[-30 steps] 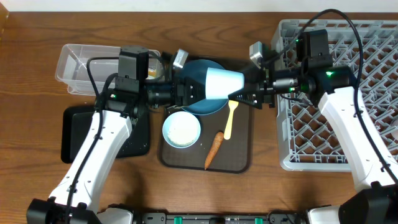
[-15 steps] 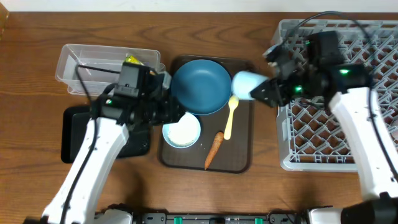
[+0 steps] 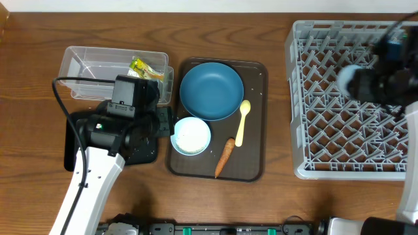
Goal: Sort waste into correct bins and load items into the dishwasher rack
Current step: 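Place the light-blue cup upside down in the dish rack with the right gripper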
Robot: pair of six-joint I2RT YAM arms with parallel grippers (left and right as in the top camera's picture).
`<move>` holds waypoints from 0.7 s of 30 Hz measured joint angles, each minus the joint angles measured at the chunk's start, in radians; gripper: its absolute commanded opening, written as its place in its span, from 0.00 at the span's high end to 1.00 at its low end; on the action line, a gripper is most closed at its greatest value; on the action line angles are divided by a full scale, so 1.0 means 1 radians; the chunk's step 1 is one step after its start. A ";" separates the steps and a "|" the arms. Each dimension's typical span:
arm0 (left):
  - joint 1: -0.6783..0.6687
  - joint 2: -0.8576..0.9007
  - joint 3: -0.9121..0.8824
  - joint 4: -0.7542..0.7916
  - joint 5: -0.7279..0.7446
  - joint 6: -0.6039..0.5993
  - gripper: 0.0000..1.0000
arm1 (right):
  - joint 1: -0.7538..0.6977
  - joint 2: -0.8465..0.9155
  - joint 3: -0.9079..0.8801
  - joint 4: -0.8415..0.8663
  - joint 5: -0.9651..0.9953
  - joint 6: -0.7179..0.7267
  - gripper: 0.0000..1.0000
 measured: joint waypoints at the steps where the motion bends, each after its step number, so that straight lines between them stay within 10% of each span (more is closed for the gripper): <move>1: 0.000 0.000 0.000 0.000 -0.002 0.001 0.51 | -0.023 0.004 0.000 -0.005 0.030 0.013 0.99; 21: 0.000 0.000 0.000 -0.007 -0.008 0.001 0.51 | -0.323 0.064 -0.182 0.083 0.165 0.126 0.99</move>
